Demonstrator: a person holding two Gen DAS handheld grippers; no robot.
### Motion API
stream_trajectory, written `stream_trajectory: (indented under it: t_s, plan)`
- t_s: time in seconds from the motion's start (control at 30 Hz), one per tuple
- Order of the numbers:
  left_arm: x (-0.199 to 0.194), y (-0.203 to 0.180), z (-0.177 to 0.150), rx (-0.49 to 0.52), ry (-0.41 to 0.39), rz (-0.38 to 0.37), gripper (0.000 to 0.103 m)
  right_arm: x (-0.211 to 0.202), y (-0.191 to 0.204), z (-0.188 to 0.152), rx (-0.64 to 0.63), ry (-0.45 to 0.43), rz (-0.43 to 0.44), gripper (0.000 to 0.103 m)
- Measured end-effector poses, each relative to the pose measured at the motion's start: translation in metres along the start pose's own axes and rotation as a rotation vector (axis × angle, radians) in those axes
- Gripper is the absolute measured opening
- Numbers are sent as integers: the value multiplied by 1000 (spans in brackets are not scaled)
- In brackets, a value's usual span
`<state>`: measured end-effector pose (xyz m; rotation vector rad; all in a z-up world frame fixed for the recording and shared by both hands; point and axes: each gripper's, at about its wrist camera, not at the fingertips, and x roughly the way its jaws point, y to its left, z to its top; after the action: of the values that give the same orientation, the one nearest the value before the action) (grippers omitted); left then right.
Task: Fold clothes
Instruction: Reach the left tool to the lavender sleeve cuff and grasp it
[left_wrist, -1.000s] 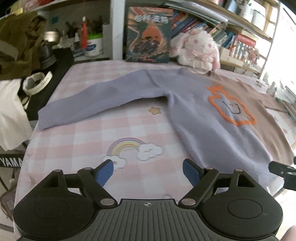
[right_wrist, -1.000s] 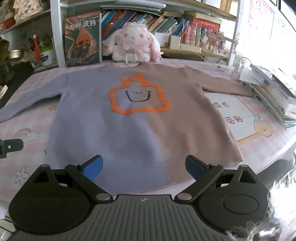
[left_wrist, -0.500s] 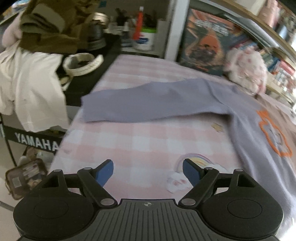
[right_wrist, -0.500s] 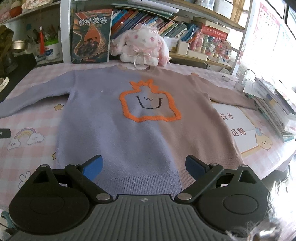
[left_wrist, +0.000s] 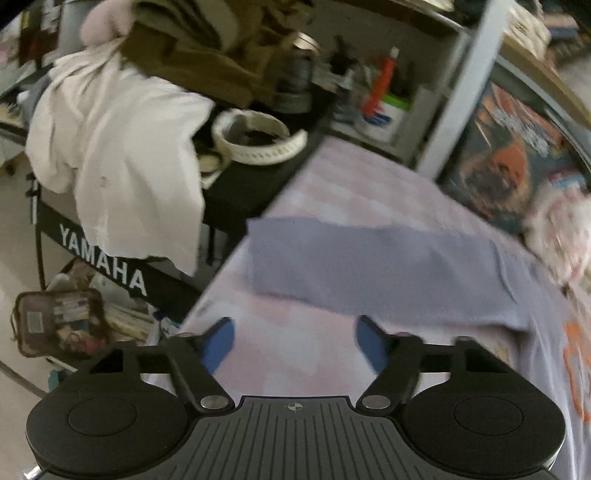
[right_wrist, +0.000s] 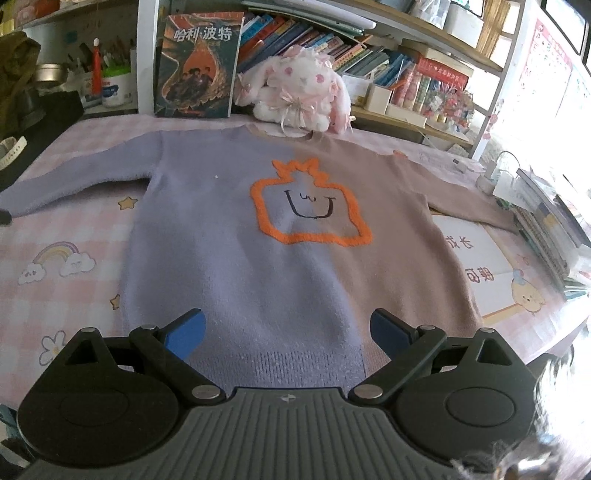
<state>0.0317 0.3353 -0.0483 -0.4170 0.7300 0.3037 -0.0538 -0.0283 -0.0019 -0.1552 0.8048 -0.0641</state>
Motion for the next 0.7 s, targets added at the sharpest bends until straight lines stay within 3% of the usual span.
stream_trajectory:
  t_s: [0.2, 0.27, 0.33, 0.43, 0.7]
  plan:
    - [13, 8, 12, -100, -35, -42, 54, -1, -4, 0, -2, 5, -19, 96]
    - [18, 9, 15, -150, -38, -88, 53, -1, -6, -1, 2, 7, -26, 96]
    - [24, 8, 16, -187, -22, -153, 46, -1, -8, -1, 9, 10, -33, 96]
    - [29, -3, 15, -193, -2, -199, 45, 0, -10, -1, 17, 13, -40, 96]
    - [37, 2, 25, -300, -38, -111, 42, -2, -13, -2, 11, 11, -53, 96]
